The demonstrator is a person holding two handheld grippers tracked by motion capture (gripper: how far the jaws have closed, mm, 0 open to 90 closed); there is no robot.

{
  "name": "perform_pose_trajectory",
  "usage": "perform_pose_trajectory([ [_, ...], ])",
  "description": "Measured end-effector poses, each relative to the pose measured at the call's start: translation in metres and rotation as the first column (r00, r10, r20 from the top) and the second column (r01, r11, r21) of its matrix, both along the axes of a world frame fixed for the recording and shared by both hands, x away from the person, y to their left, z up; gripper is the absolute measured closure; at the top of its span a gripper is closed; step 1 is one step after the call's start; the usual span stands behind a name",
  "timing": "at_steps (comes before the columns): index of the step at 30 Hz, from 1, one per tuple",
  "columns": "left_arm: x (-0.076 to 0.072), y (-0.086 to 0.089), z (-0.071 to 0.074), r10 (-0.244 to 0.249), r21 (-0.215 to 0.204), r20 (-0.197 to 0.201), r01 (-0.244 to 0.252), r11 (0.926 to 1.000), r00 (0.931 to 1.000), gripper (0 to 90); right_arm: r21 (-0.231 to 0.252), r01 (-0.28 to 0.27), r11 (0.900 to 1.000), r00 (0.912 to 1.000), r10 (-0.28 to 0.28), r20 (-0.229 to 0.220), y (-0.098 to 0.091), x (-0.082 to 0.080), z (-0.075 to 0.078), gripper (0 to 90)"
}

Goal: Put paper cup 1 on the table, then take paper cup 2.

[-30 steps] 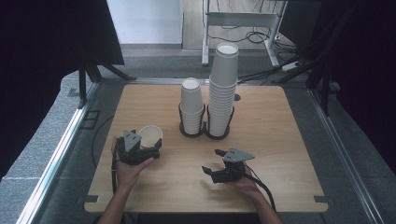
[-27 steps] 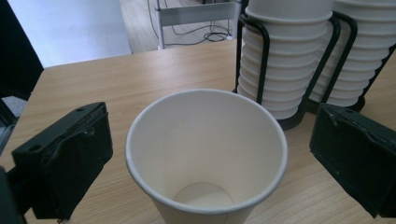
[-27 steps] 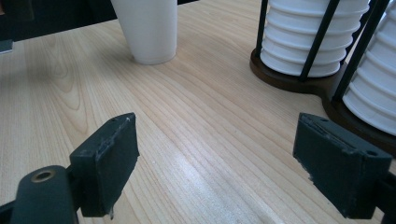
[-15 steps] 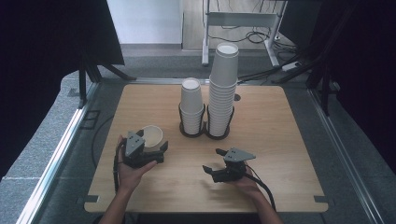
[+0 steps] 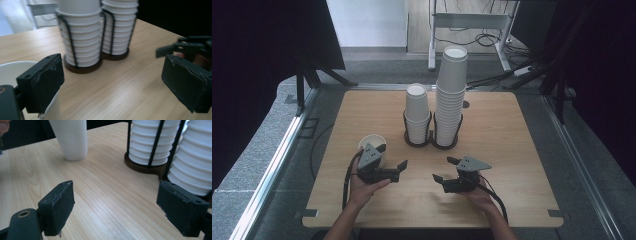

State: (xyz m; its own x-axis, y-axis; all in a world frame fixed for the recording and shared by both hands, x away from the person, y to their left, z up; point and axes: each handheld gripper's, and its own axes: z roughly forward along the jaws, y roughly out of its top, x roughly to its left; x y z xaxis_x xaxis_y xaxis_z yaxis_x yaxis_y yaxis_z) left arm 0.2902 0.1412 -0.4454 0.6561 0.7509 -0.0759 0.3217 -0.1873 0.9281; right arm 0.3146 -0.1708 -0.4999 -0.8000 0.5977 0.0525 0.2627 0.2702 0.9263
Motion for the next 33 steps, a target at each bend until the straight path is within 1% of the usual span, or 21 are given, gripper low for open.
perform_pose_trajectory([
  [1,0.000,-0.002,-0.001,-0.019,0.009,-0.002,0.019,0.9998,0.9998,5.5,0.002,0.005,1.0000,1.0000,-0.005,0.001,-0.001,0.000,0.001,15.1],
  [4,0.000,-0.008,-0.003,-0.039,0.021,-0.014,0.039,0.9990,0.9991,5.7,0.013,0.022,0.9997,0.9997,-0.022,0.008,-0.006,0.001,0.003,15.2],
  [11,0.005,-0.018,-0.006,-0.084,0.009,-0.048,0.085,0.9963,0.9953,6.1,0.036,0.064,0.9973,0.9976,-0.065,0.025,-0.016,0.004,0.009,16.5],
  [14,0.007,-0.022,-0.006,-0.096,0.012,-0.051,0.097,0.9952,0.9940,6.2,0.041,0.079,0.9961,0.9964,-0.080,0.028,-0.018,0.005,0.010,16.7],
  [17,0.009,-0.026,-0.005,-0.112,0.006,-0.057,0.112,0.9937,0.9921,6.3,0.044,0.086,0.9953,0.9957,-0.088,0.028,-0.020,0.006,0.012,16.6],
  [23,0.014,-0.034,-0.002,-0.120,0.003,-0.072,0.120,0.9927,0.9902,6.7,0.055,0.107,0.9928,0.9933,-0.109,0.039,-0.025,0.009,0.020,16.8],
  [28,0.021,-0.037,0.004,-0.131,-0.024,-0.079,0.129,0.9913,0.9883,6.8,0.049,0.117,0.9920,0.9913,-0.119,0.056,-0.029,0.013,0.026,16.8],
  [31,0.026,-0.040,0.008,-0.135,-0.030,-0.073,0.133,0.9907,0.9882,6.7,0.058,0.129,0.9899,0.9894,-0.133,0.060,-0.032,0.016,0.032,16.8],
  [33,0.030,-0.042,0.011,-0.142,-0.040,-0.078,0.139,0.9895,0.9869,7.1,0.055,0.139,0.9888,0.9879,-0.142,0.062,-0.034,0.020,0.037,16.8],
])
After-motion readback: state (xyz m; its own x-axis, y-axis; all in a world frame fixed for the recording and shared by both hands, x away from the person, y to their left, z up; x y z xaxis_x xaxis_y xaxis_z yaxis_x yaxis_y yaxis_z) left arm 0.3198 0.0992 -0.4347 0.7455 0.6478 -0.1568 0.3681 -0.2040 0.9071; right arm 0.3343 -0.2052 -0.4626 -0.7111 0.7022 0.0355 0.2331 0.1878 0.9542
